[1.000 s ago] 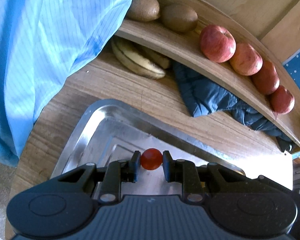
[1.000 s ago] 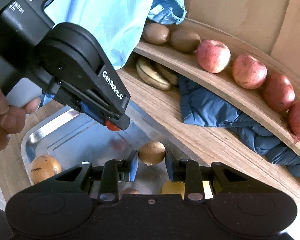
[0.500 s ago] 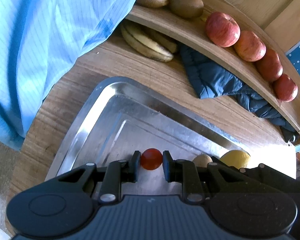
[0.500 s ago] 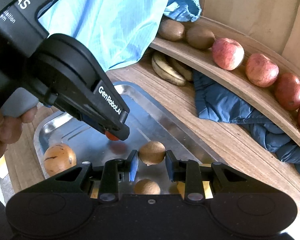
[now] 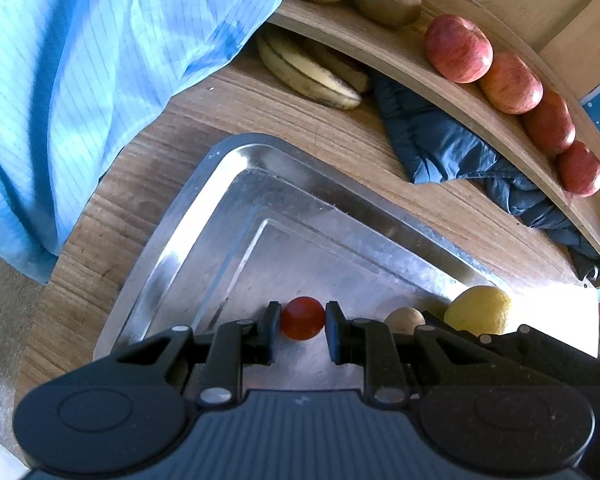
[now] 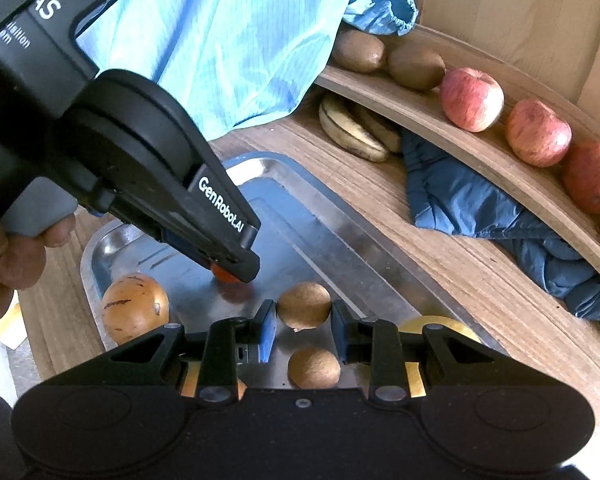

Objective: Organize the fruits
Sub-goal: 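Lift the brown fruit and cherry tomato and carry them over the tray, then lower both tools into the tray and open them to release the fruits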

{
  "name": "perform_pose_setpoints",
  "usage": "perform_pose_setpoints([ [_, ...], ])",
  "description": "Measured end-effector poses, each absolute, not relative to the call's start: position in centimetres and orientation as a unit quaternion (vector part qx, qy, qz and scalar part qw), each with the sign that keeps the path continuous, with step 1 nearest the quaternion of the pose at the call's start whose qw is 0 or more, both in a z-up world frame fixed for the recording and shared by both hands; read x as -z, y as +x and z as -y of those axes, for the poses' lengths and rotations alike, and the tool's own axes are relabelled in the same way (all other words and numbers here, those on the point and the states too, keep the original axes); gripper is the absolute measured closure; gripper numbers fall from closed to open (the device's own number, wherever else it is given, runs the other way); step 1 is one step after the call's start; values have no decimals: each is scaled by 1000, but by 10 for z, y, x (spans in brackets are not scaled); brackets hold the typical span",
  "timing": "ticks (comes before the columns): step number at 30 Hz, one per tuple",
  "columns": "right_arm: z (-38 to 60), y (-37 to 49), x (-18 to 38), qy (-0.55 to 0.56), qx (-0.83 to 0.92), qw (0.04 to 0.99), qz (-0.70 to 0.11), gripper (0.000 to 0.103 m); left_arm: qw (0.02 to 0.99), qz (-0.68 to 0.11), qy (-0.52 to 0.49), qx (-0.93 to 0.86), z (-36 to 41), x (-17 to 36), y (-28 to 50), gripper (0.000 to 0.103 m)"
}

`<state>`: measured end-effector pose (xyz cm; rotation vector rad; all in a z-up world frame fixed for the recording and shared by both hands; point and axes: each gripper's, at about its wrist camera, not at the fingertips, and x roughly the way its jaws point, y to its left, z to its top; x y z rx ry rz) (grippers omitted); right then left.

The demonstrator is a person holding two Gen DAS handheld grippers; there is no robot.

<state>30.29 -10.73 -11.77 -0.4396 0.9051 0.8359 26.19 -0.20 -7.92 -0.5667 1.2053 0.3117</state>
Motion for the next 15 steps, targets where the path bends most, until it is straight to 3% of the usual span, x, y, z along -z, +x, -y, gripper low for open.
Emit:
perform_pose_setpoints([
  [15, 105, 308, 123, -201, -389, 782, -443, 72, 768, -576, -246, -137, 5, 84, 262, 78],
])
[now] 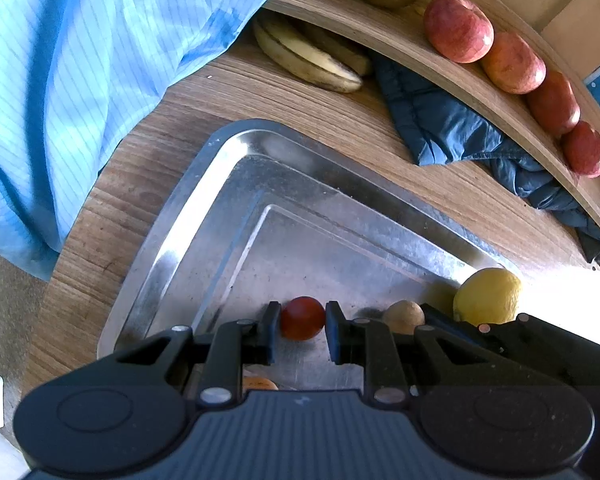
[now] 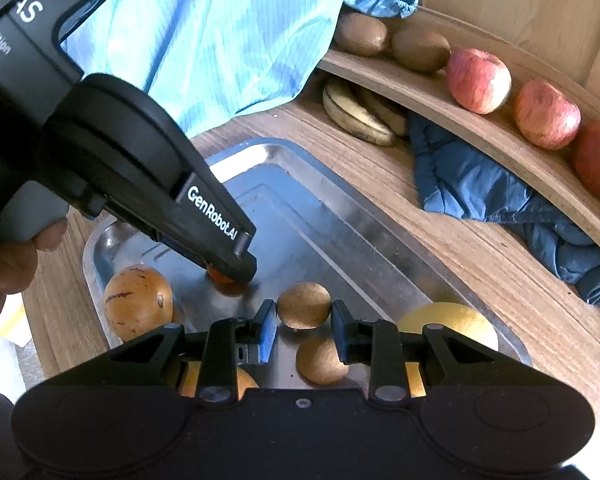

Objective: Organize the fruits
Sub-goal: 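Lower both tools into the tray and open them to release the fruits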

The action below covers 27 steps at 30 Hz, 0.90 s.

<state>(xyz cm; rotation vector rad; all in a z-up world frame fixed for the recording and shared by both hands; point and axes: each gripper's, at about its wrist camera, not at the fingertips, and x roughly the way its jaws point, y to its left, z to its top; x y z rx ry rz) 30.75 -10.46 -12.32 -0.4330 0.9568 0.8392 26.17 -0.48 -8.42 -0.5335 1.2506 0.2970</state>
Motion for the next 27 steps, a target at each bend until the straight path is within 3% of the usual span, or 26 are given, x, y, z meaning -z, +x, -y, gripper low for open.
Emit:
perform_pose_setpoints([
  [27, 91, 325, 136, -193, -348, 783, -478, 71, 772, -609, -177, -44, 0, 90, 294, 77],
])
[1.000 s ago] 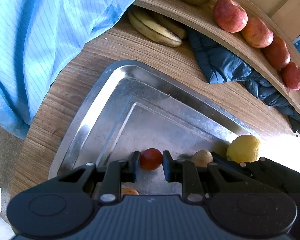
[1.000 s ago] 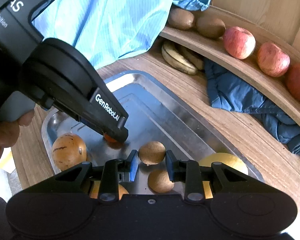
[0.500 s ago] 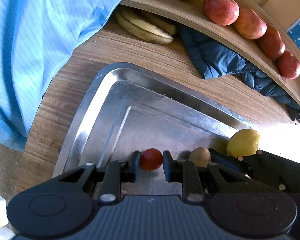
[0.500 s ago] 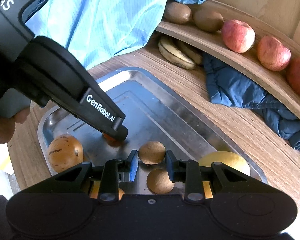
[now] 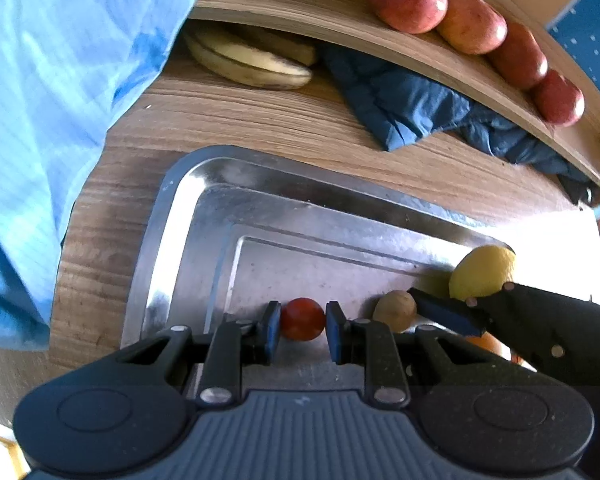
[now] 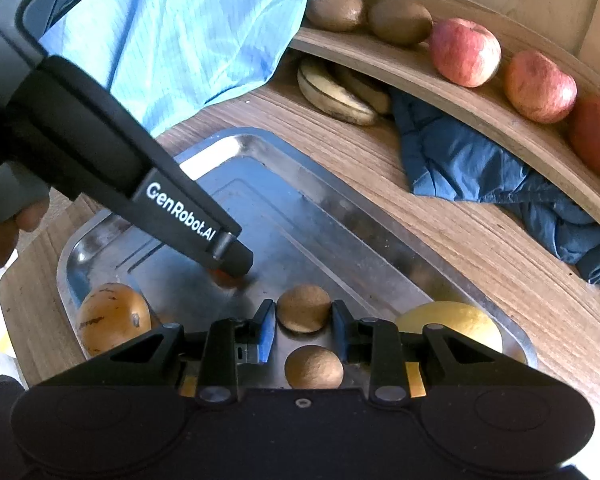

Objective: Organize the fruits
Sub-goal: 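Lower both tools into the tray and open them to release the fruits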

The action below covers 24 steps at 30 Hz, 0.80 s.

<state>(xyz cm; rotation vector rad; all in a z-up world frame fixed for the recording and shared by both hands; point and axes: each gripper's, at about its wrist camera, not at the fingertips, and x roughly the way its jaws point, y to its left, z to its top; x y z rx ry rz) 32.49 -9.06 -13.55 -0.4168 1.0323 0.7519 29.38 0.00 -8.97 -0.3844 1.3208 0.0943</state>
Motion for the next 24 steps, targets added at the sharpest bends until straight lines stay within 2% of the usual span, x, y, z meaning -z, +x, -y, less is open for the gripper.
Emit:
perform_pose_setpoints([
  [10, 88, 322, 136, -189, -332, 792, -477, 65, 774, -611, -163, -25, 0, 90, 295, 76],
  [13, 89, 320, 134, -192, -329, 794, -474, 58, 774, -611, -168, -25, 0, 90, 297, 72],
  [15, 90, 318, 133, -196, -327, 797, -468, 51, 773, -611, -167, -27, 1, 90, 297, 65],
  [24, 102, 303, 117, -201, -335, 809, -439, 40, 778, -601, -171, -56, -2, 83, 288, 50],
])
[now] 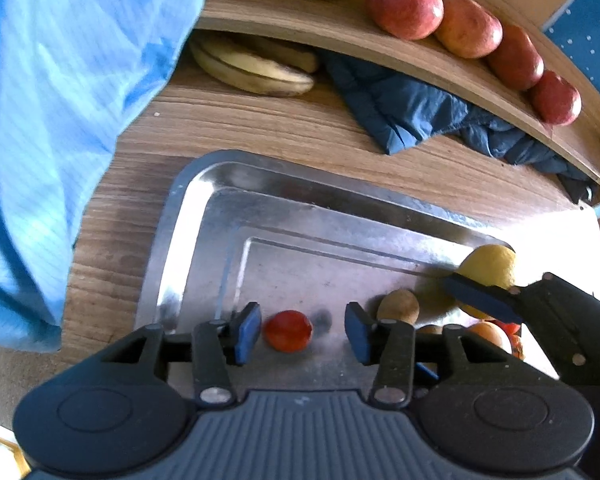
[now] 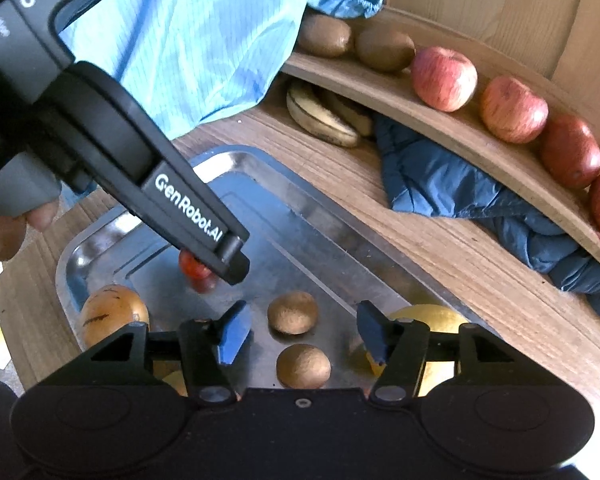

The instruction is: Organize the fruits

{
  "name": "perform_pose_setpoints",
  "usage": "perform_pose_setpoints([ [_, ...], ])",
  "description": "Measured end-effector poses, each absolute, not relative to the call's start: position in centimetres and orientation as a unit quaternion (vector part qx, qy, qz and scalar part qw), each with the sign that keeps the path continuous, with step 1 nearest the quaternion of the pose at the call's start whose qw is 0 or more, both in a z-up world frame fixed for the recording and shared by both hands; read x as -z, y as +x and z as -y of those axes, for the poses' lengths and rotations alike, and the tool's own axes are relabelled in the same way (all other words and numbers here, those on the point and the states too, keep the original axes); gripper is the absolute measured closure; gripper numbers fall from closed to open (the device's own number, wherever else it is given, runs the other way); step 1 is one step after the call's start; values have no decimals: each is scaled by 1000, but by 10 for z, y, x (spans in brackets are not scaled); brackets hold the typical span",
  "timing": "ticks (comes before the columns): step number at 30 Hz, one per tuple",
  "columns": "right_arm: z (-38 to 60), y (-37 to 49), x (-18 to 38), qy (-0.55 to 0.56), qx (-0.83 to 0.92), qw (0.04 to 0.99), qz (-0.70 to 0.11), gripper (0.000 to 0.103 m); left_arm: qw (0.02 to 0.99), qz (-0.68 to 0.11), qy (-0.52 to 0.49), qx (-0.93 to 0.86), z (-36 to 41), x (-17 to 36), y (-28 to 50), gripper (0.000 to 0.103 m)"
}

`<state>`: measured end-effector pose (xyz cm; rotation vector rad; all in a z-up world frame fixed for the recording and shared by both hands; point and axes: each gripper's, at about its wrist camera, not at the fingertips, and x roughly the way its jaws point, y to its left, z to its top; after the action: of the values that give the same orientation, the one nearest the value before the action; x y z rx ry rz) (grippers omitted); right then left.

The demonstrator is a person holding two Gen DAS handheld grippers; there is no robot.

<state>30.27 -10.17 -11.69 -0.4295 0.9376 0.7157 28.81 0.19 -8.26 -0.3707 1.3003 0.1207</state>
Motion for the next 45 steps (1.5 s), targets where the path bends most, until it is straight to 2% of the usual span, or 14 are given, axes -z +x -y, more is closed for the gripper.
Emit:
perform_pose_setpoints([
  [7, 111, 295, 105, -198, -336, 822, -414, 33, 789, -582, -173, -94, -5, 73, 280, 38],
  [15, 125, 291, 86, -188, -326, 840, -390, 17, 807, -553, -168, -124, -2, 55, 269, 16],
  [19, 133, 287, 79, -176, -315, 852, -381, 8, 814, -538, -172, -139, 0, 48, 262, 10],
  [23, 143, 280, 75, -162, -300, 863, -374, 5, 819, -526, -170, -156, 3, 42, 252, 5],
  [27, 152, 270, 67, -144, -285, 878, -356, 1, 825, -511, -167, -172, 7, 34, 239, 2],
  [36, 178, 241, 51, -113, -261, 904, -320, 1, 850, -464, -157, -194, 24, 12, 205, 1],
  [45, 194, 209, 40, -91, -247, 910, -321, 1, 855, -455, -153, -198, 37, -6, 171, 1],
])
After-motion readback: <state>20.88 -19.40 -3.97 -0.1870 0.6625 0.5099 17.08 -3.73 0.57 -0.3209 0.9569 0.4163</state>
